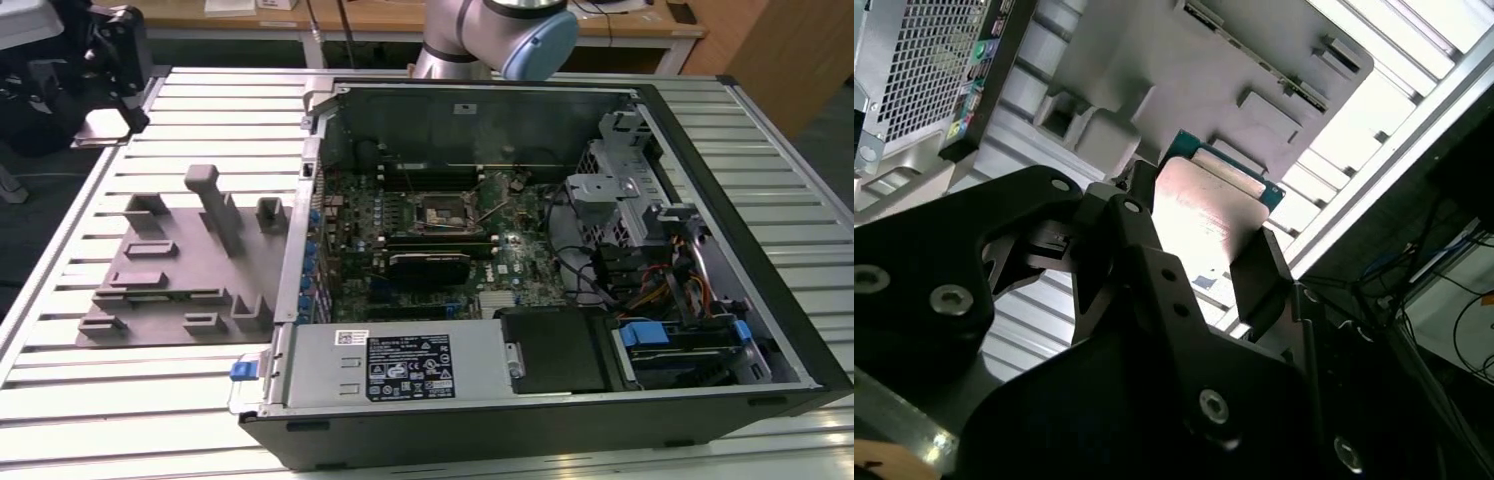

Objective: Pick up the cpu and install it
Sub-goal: 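Pick up the cpu and move it towards the insertion slot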

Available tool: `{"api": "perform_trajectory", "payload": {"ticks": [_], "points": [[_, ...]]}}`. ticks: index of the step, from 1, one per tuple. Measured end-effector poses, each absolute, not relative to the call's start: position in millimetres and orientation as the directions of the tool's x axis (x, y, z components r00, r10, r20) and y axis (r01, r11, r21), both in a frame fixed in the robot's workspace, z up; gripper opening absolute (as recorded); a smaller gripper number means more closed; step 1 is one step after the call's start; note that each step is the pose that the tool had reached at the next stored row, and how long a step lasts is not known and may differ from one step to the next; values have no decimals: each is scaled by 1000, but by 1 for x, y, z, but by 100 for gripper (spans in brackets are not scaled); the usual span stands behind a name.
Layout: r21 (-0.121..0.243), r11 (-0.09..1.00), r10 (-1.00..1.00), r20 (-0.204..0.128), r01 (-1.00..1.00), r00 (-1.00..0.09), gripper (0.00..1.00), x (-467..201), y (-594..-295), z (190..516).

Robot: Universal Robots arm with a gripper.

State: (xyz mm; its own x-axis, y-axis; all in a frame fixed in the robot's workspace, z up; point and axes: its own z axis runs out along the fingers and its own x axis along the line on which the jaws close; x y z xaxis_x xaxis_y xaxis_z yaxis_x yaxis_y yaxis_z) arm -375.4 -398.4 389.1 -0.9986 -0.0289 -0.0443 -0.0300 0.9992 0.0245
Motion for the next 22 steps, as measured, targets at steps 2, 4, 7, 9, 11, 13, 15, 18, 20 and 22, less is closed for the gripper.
{"api": "perform_trajectory", "payload": {"ticks": [2,4,7,9,11,13,15,18,20,22], "points": [[25,999,-29,-44,-30,-999,55,-371,-398,389],[25,999,-29,-44,-30,-999,55,-367,-398,389],[24,999,-29,-44,-30,-999,55,-362,-398,389],[24,999,-29,-44,-30,-999,55,-358,-398,389],[24,999,-29,-44,-30,-999,55,-354,-398,389],[25,999,-29,-44,-30,-999,55,-350,-398,389],[25,999,-29,-44,-30,-999,55,-346,-398,389],[24,999,-29,-44,-30,-999,55,-340,-398,389],[25,999,-29,-44,-30,-999,55,-336,-398,389],[25,999,-29,-44,-30,-999,55,-332,-398,389]]}}
